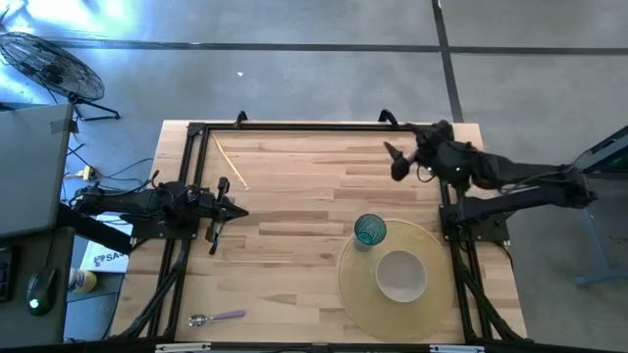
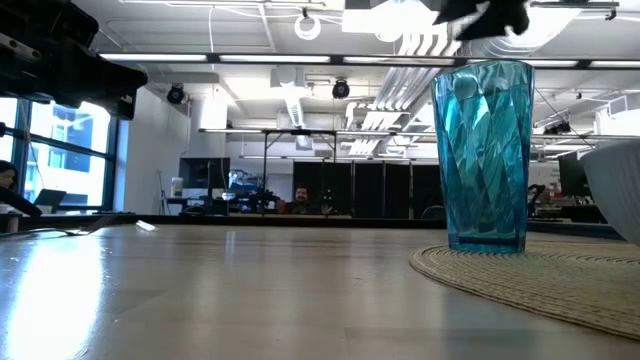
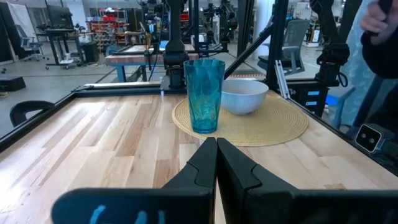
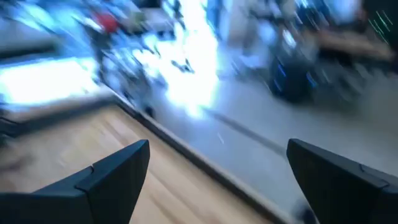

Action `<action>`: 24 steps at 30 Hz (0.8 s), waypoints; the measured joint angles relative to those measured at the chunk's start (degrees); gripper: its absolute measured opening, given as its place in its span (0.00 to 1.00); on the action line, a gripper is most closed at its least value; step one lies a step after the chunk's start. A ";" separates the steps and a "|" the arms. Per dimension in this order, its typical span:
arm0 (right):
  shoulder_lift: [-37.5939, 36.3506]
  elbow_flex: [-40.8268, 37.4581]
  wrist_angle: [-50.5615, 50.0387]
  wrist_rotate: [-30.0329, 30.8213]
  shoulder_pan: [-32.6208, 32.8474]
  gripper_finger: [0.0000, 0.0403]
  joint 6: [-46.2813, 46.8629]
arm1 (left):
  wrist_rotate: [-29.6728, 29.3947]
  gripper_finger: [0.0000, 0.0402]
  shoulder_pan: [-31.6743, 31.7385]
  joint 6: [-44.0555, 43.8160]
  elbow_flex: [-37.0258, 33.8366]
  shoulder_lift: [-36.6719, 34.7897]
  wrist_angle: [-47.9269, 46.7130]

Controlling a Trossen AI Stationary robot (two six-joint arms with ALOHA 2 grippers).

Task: Pick & Place Utensil
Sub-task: Put the blue fork into the white bowl on the brown mat

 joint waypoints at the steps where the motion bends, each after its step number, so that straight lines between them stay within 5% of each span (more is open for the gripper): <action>1: 0.42 -1.42 6.73 -2.04 -0.06 0.93 -4.00 | 0.00 0.00 -0.02 0.00 0.02 0.02 0.00; 5: 3.04 -8.38 30.45 -11.85 -0.65 0.93 -16.84 | 0.00 0.00 0.00 0.00 0.01 0.00 0.00; 9: 9.69 -11.87 43.45 -12.00 -2.20 0.93 -19.76 | 0.00 0.00 0.00 0.00 0.02 0.00 0.00; 24: 32.39 7.24 22.39 -16.66 -2.68 0.93 -8.40 | -1.04 0.00 -0.01 -2.44 0.01 0.02 3.07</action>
